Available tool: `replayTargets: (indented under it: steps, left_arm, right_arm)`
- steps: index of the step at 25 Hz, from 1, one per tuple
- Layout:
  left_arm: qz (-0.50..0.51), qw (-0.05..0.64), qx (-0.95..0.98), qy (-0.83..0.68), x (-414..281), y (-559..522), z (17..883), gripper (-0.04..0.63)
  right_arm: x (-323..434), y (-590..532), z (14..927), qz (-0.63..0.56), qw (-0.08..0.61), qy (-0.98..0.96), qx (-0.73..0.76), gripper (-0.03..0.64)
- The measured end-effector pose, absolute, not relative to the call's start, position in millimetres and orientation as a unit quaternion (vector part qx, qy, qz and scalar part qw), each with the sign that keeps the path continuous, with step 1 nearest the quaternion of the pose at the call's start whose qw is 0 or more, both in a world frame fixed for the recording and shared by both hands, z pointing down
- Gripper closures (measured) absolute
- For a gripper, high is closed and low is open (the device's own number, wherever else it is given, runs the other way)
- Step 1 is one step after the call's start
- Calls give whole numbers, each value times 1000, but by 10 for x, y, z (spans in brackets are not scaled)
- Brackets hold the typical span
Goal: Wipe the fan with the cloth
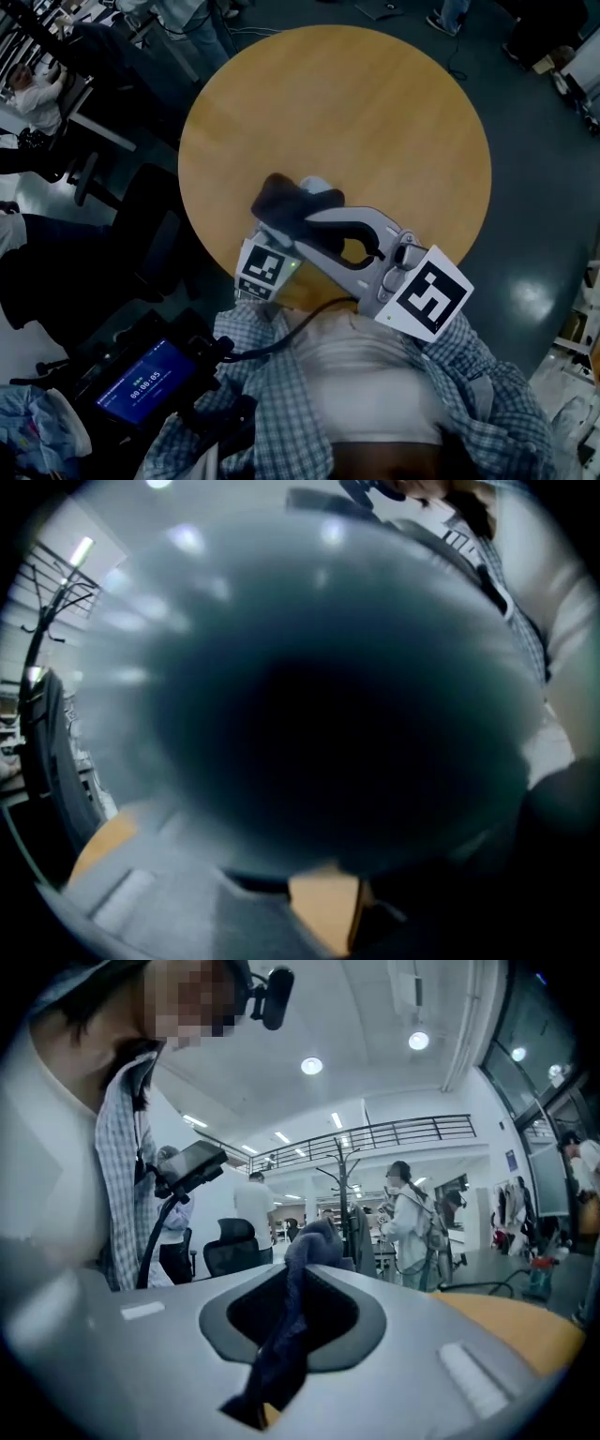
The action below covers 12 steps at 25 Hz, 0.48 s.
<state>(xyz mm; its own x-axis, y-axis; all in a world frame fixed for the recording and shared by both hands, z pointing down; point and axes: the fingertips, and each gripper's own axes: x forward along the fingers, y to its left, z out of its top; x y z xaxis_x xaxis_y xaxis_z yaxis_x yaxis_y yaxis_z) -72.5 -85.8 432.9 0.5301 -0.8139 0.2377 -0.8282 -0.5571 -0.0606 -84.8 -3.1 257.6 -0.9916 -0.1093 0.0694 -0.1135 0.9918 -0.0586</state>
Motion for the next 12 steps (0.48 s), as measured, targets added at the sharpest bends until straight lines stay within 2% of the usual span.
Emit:
replayTargets:
  steps: [4, 7, 12]
  left_arm:
    - [170, -11, 883, -436, -563, -797, 4388, 449]
    - [188, -33, 891, -411, -452, -742, 4403, 449]
    - [200, -75, 901, -378, -298, -662, 4331, 449]
  right_arm:
    - [-1003, -53, 2662, -46, 94, -994, 42, 560]
    - [-992, -402, 2812, -14, 104, -992, 63, 560]
    - [-974, -908, 3268, -31, 204, -978, 33, 560]
